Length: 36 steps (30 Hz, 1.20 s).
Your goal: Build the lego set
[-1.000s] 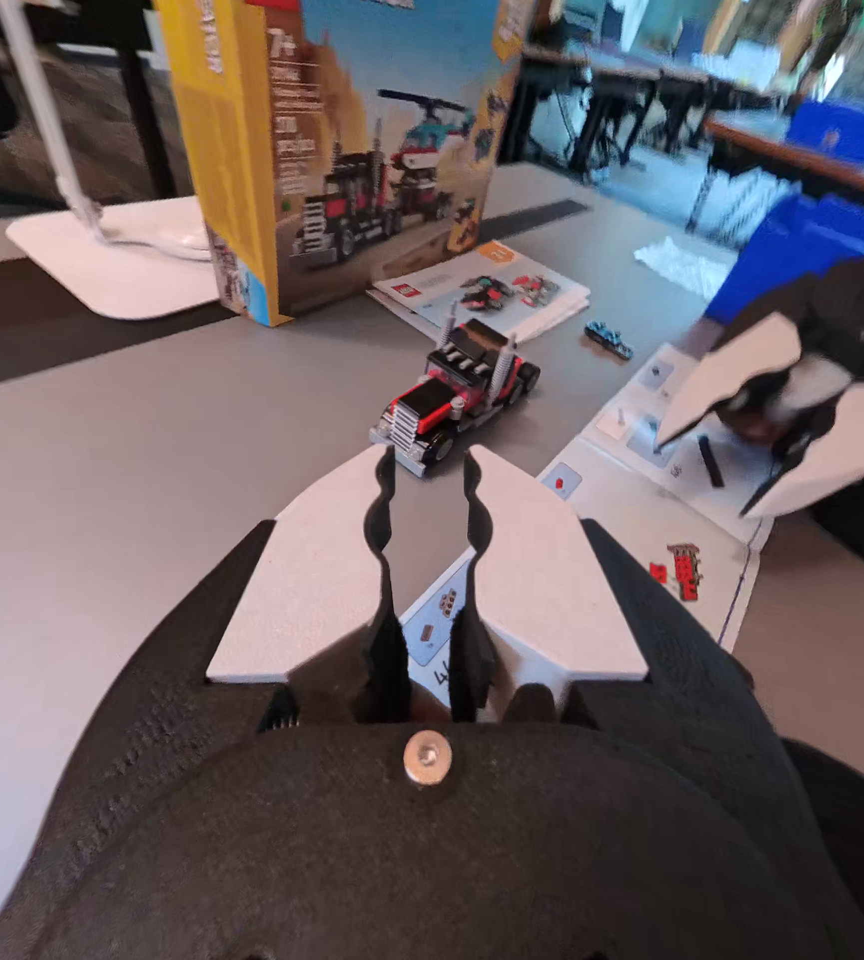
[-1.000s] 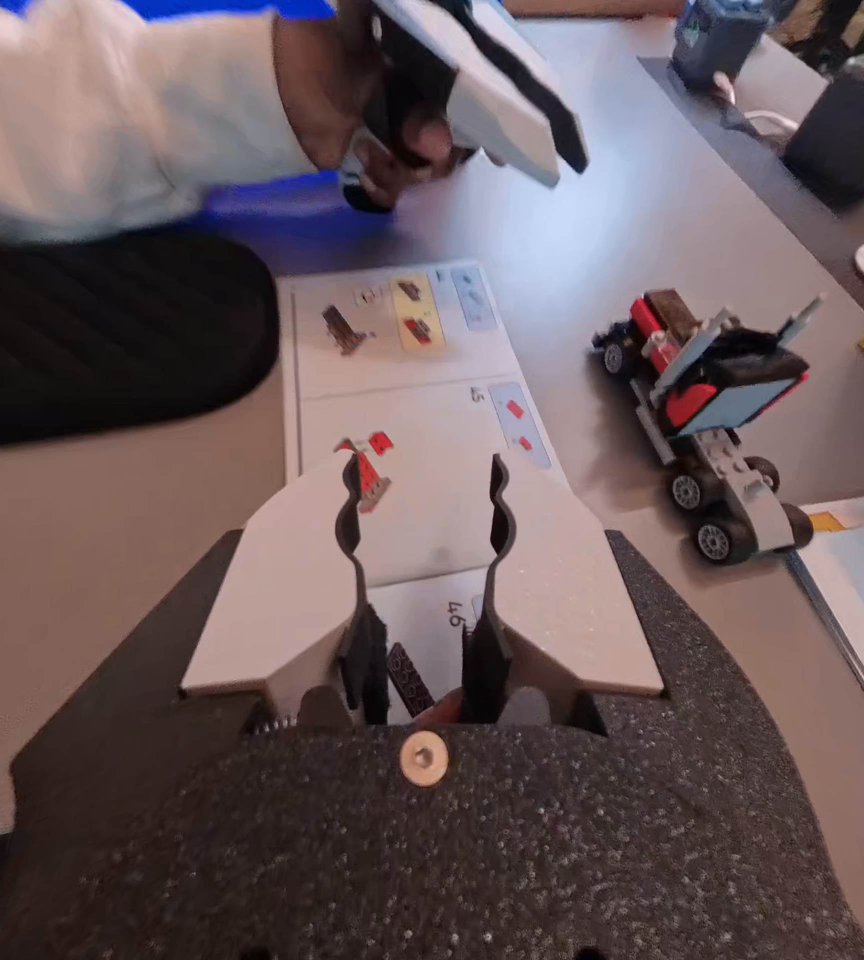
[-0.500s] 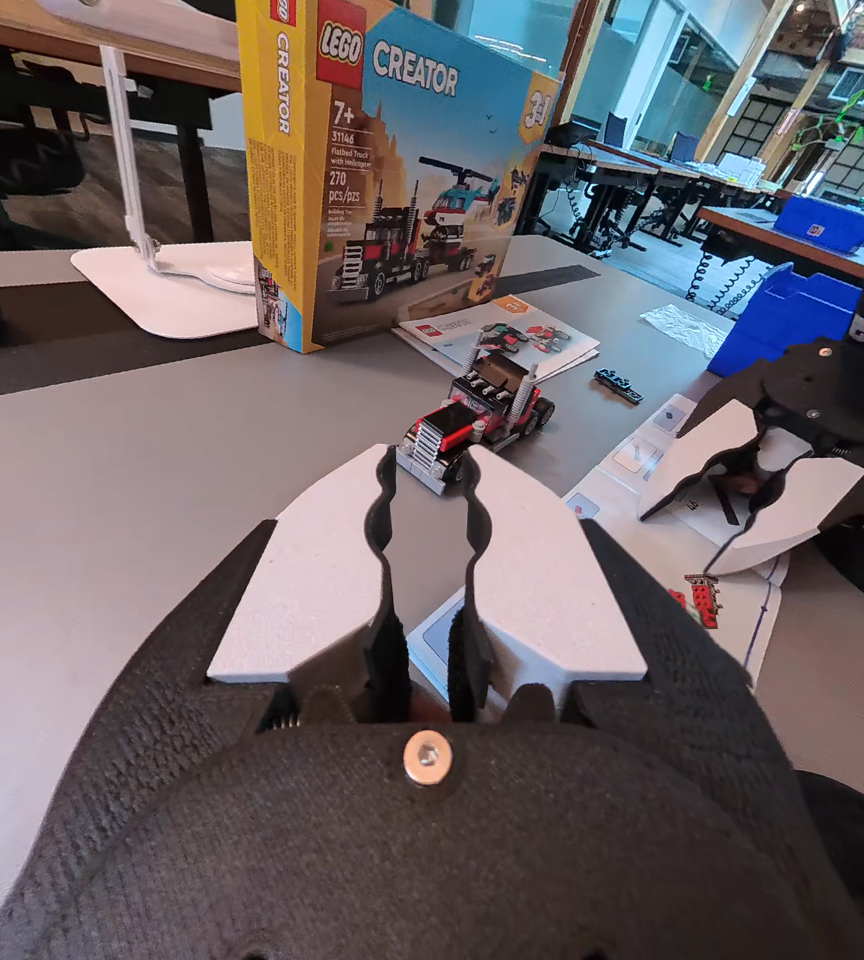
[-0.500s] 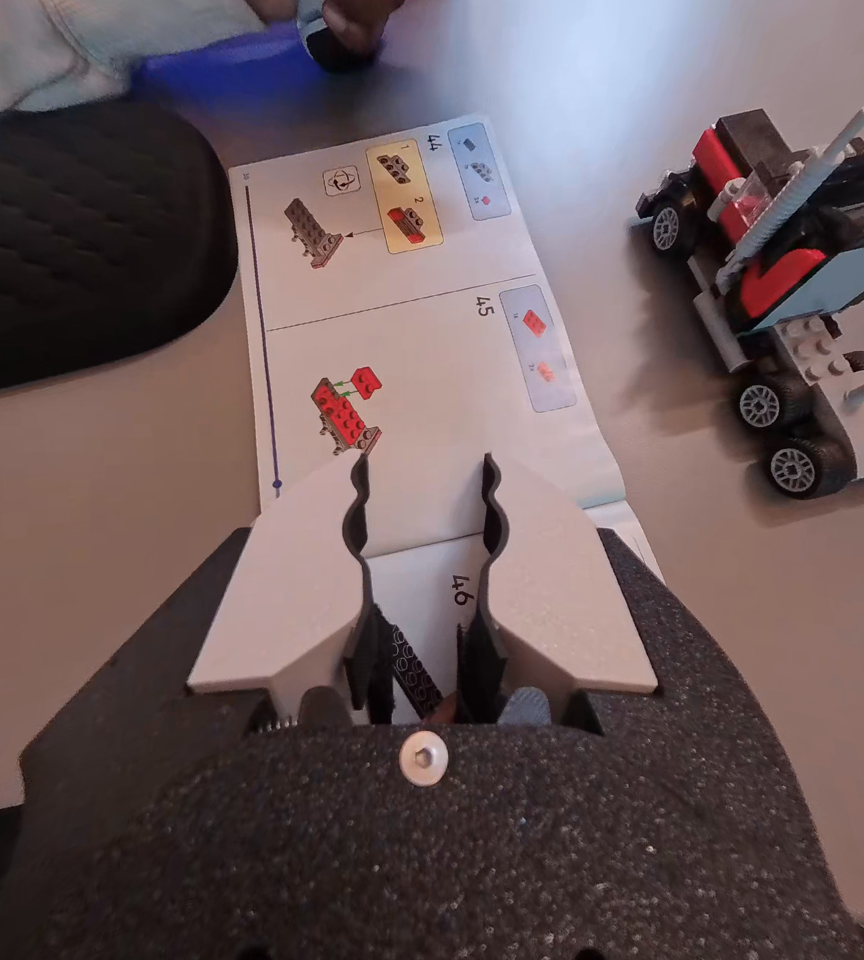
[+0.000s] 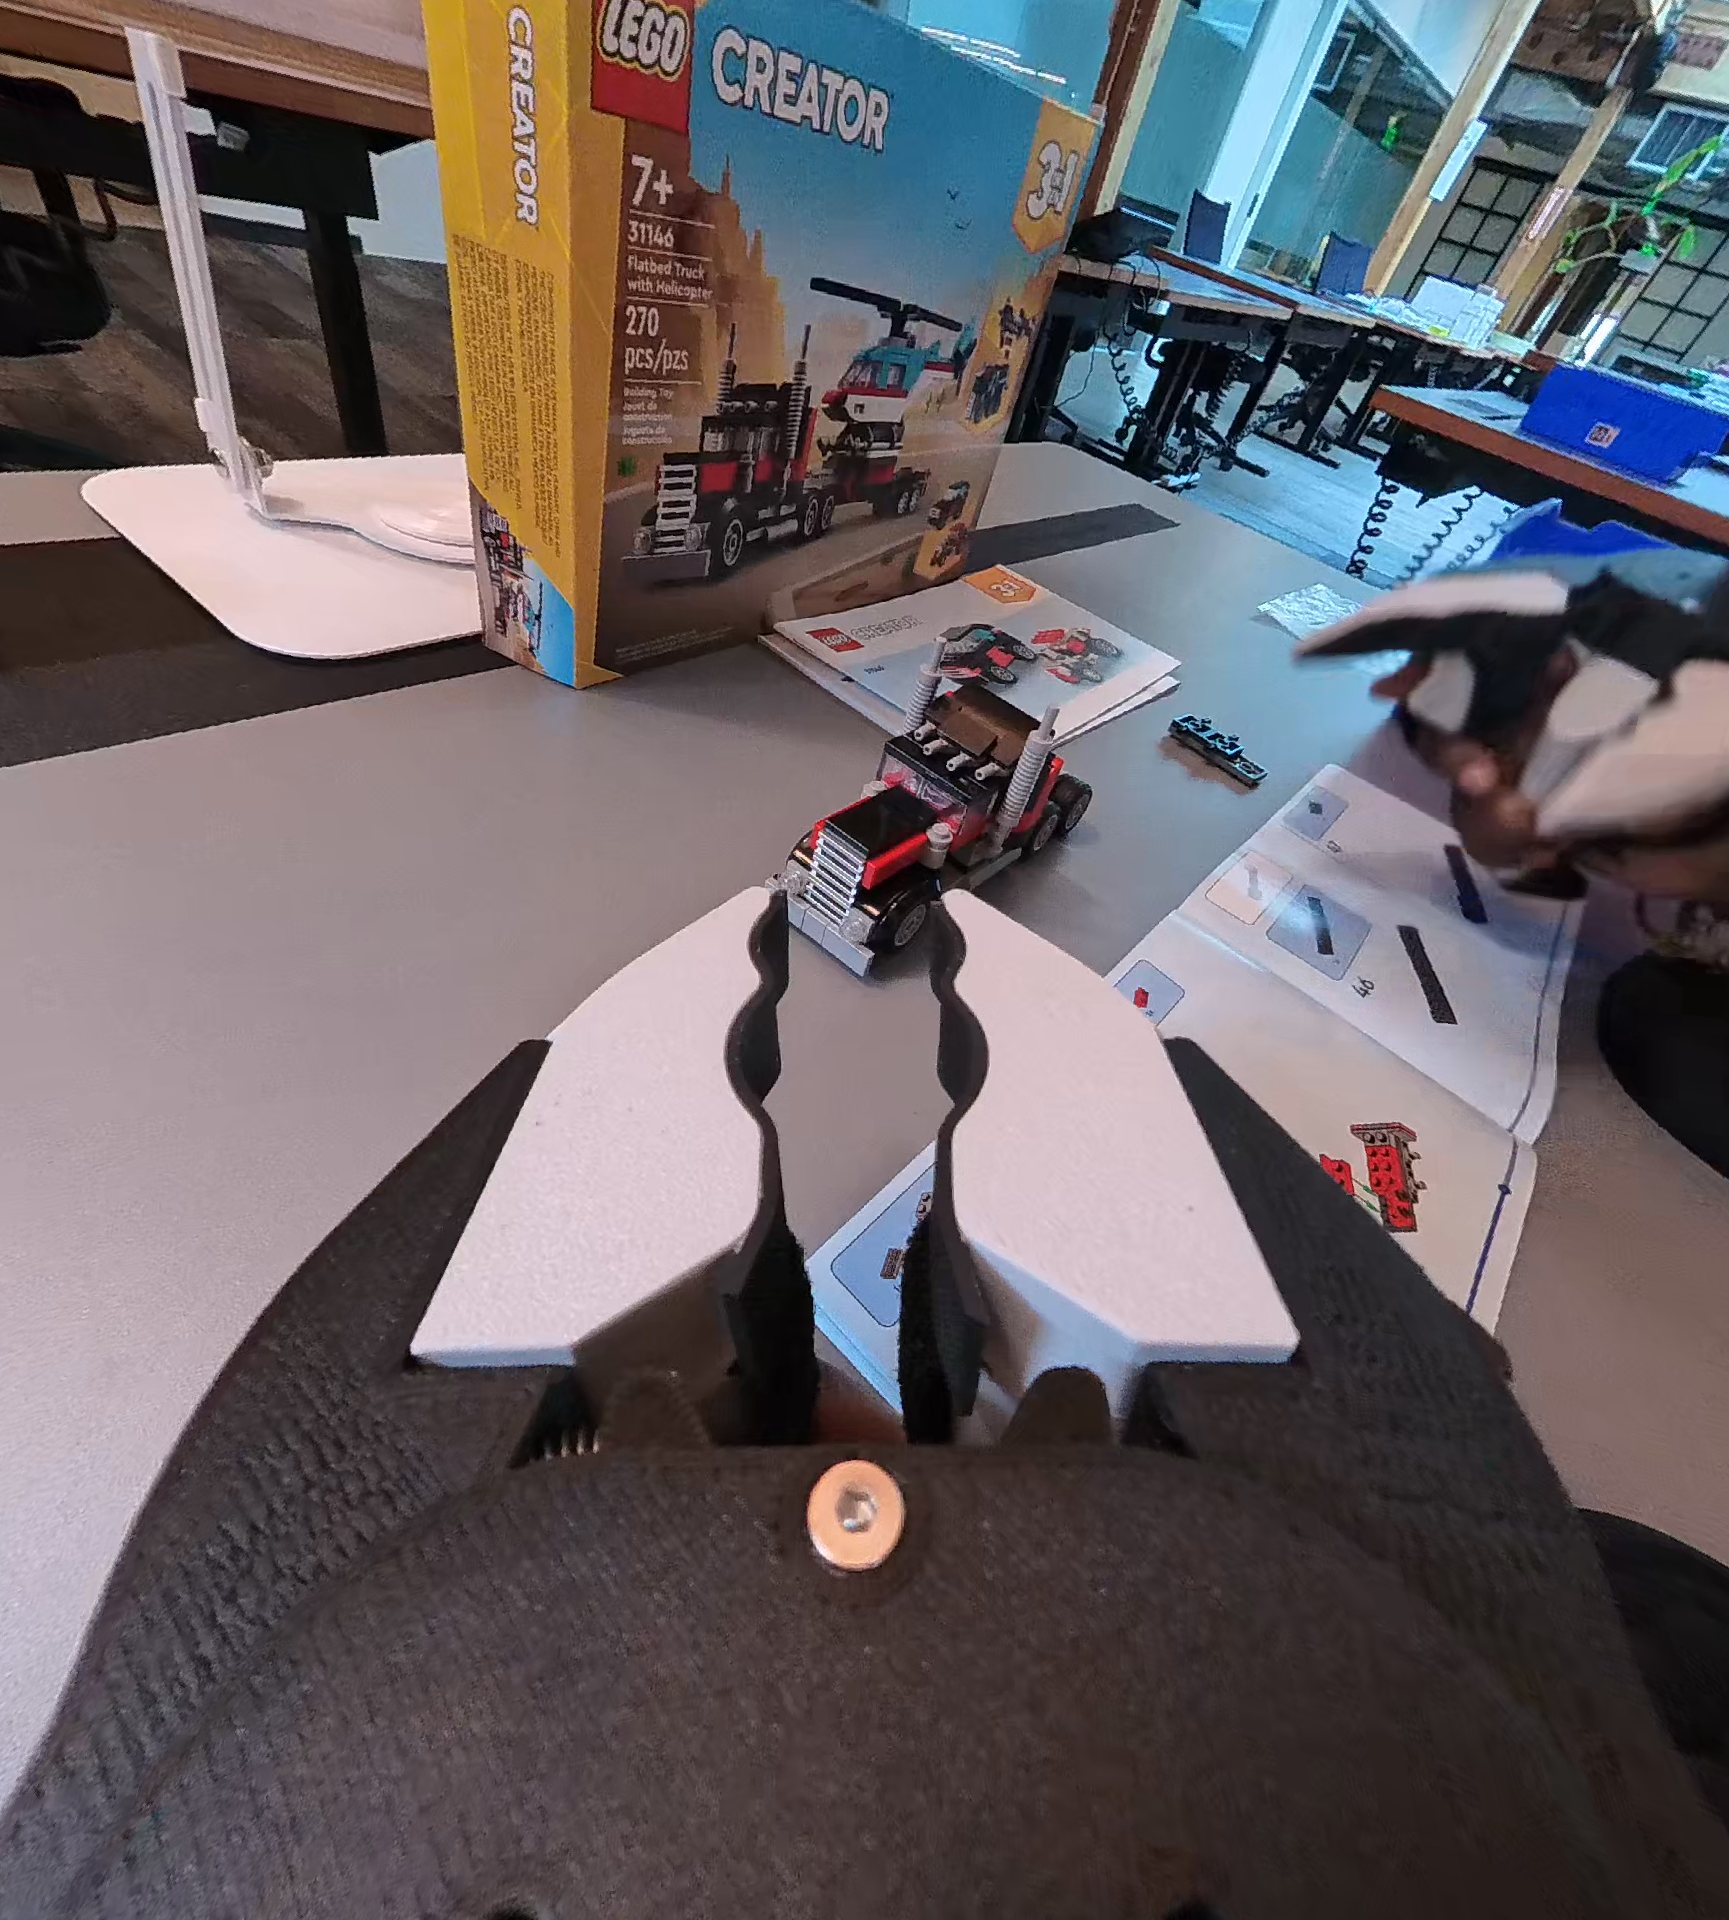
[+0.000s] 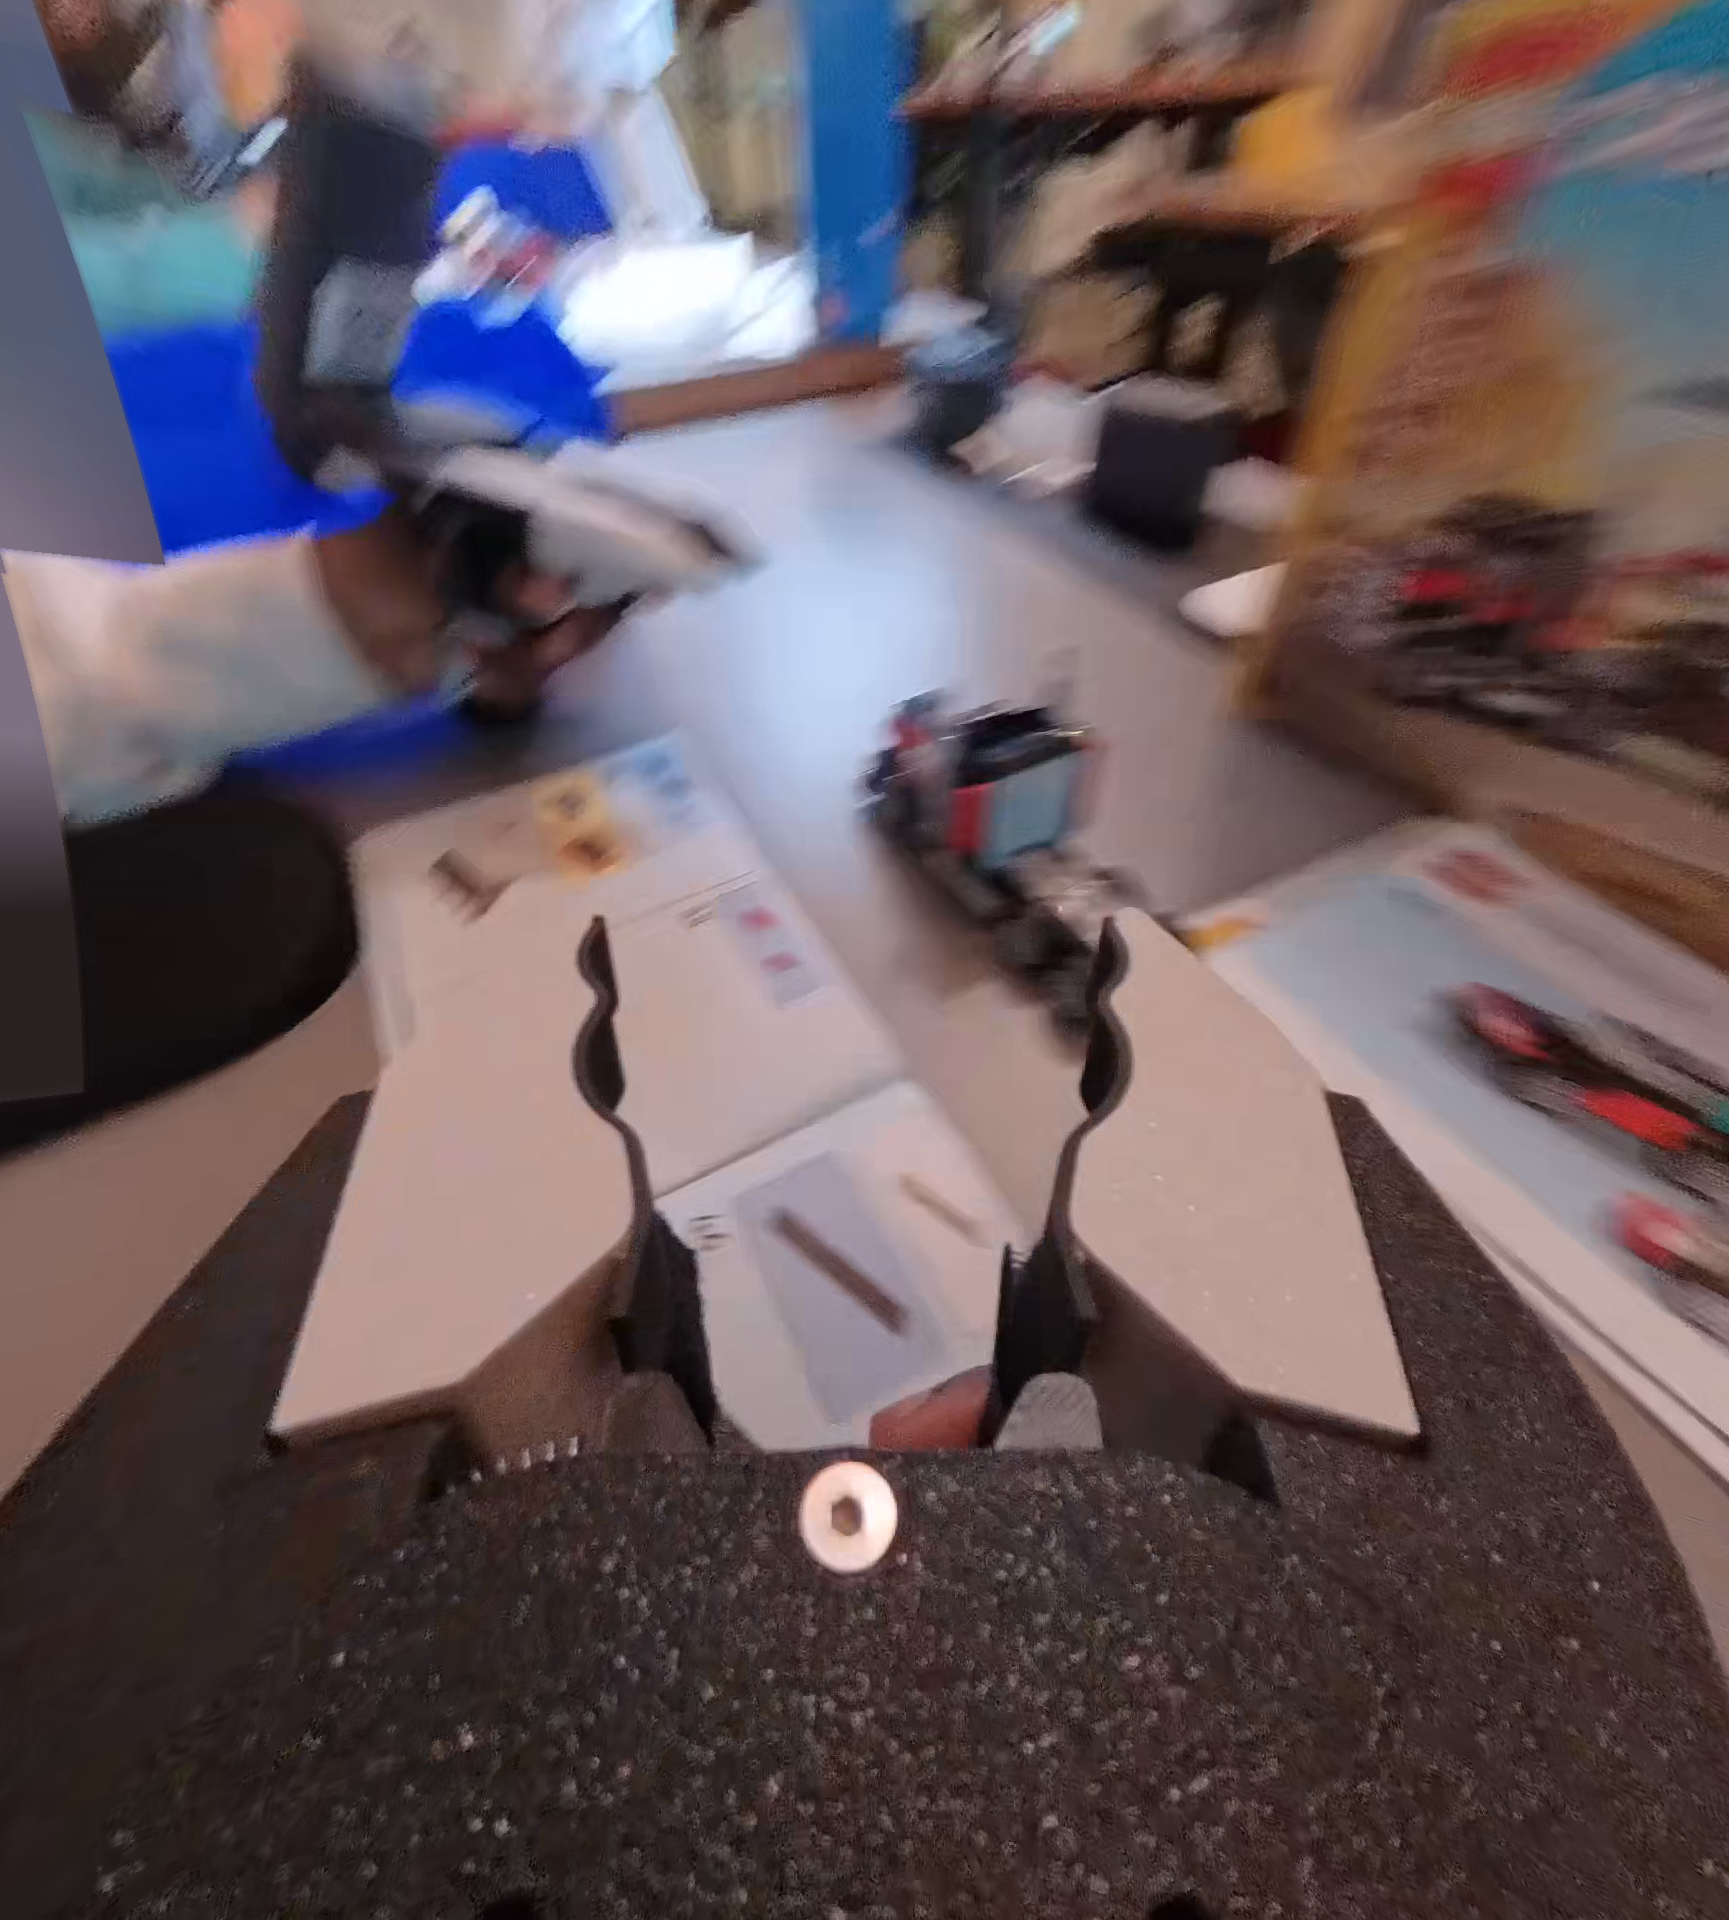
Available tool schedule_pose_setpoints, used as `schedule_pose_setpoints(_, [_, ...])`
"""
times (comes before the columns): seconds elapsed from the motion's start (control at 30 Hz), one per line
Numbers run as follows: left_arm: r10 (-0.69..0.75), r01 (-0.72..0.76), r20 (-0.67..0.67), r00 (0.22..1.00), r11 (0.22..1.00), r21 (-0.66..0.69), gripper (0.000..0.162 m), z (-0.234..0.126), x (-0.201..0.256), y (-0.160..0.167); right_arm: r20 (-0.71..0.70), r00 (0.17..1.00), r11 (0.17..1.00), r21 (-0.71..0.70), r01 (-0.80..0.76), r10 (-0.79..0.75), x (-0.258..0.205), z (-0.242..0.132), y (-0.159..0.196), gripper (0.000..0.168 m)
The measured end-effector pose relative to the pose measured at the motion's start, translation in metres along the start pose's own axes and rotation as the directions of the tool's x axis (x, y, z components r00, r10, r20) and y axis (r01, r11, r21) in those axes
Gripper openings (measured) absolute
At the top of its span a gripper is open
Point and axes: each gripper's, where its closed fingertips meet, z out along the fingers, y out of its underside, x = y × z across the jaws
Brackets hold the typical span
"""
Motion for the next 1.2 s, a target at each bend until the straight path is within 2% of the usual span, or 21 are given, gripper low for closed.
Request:
schedule_pose_setpoints(0.07, [-0.003, 0.003, -0.001, 1.000, 1.000, -0.001, 0.026, 0.000, 0.000, 0.000, -0.203, 0.975, 0.994, 0.085, -0.076, 0.092, 0.049, -0.035, -0.009, 0.098])
schedule_pose_setpoints(0.1, [-0.003, 0.003, -0.002, 1.000, 1.000, -0.003, 0.026, 0.000, 0.000, 0.000, -0.292, 0.947, 0.989, 0.097, -0.111, 0.135, 0.071, -0.055, -0.007, 0.096])
schedule_pose_setpoints(0.17, [-0.008, 0.008, -0.007, 1.000, 1.000, -0.012, 0.026, 0.001, 0.000, 0.002, -0.403, 0.885, 0.970, 0.037, -0.240, 0.234, 0.103, -0.089, 0.010, 0.080])
schedule_pose_setpoints(0.23, [-0.014, 0.014, -0.010, 1.000, 1.000, -0.020, 0.027, 0.002, 0.000, 0.003, -0.367, 0.877, 0.926, -0.092, -0.367, 0.311, 0.109, -0.101, 0.032, 0.070])
schedule_pose_setpoints(0.27, [-0.016, 0.015, -0.011, 1.000, 1.000, -0.021, 0.026, 0.002, 0.000, 0.003, -0.325, 0.894, 0.917, -0.150, -0.370, 0.307, 0.108, -0.100, 0.039, 0.063])
schedule_pose_setpoints(0.37, [-0.014, 0.014, -0.012, 1.000, 1.000, -0.018, 0.026, 0.002, 0.001, 0.002, -0.196, 0.967, 0.905, -0.359, -0.227, 0.165, 0.101, -0.085, 0.058, 0.064])
schedule_pose_setpoints(0.43, [-0.011, 0.011, -0.014, 1.000, 1.000, -0.017, 0.026, 0.002, 0.001, 0.002, -0.101, 0.994, 0.850, -0.518, -0.097, 0.052, 0.100, -0.077, 0.073, 0.065])
schedule_pose_setpoints(0.53, [-0.011, 0.011, -0.018, 1.000, 1.000, -0.019, 0.026, 0.002, 0.002, 0.003, 0.021, 0.998, 0.787, -0.614, 0.055, -0.053, 0.110, -0.066, 0.080, 0.064])
schedule_pose_setpoints(0.63, [-0.015, 0.014, -0.024, 1.000, 1.000, -0.026, 0.026, 0.002, 0.002, 0.004, 0.114, 0.993, 0.760, -0.646, 0.077, -0.003, 0.115, -0.056, 0.083, 0.052])
schedule_pose_setpoints(0.73, [-0.015, 0.014, -0.027, 1.000, 0.999, -0.028, 0.027, 0.003, 0.003, 0.004, 0.171, 0.985, 0.710, -0.696, 0.106, 0.020, 0.116, -0.055, 0.093, 0.047])
schedule_pose_setpoints(0.9, [-0.019, 0.018, -0.030, 0.999, 0.999, -0.034, 0.026, 0.003, 0.003, 0.005, 0.185, 0.983, 0.706, -0.693, 0.145, -0.020, 0.118, -0.052, 0.093, 0.034])
schedule_pose_setpoints(0.97, [-0.018, 0.017, -0.030, 0.999, 0.999, -0.033, 0.026, 0.003, 0.003, 0.005, 0.158, 0.987, 0.710, -0.691, 0.139, -0.039, 0.120, -0.052, 0.092, 0.034])
schedule_pose_setpoints(1.1, [-0.020, 0.019, -0.032, 0.999, 0.999, -0.036, 0.026, 0.003, 0.003, 0.005, 0.085, 0.996, 0.790, -0.609, 0.064, -0.015, 0.116, -0.049, 0.071, 0.034])
schedule_pose_setpoints(1.2, [-0.019, 0.018, -0.034, 0.999, 0.999, -0.038, 0.027, 0.004, 0.003, 0.005, 0.075, 0.997, 0.857, -0.515, 0.024, 0.017, 0.096, -0.045, 0.045, 0.034])
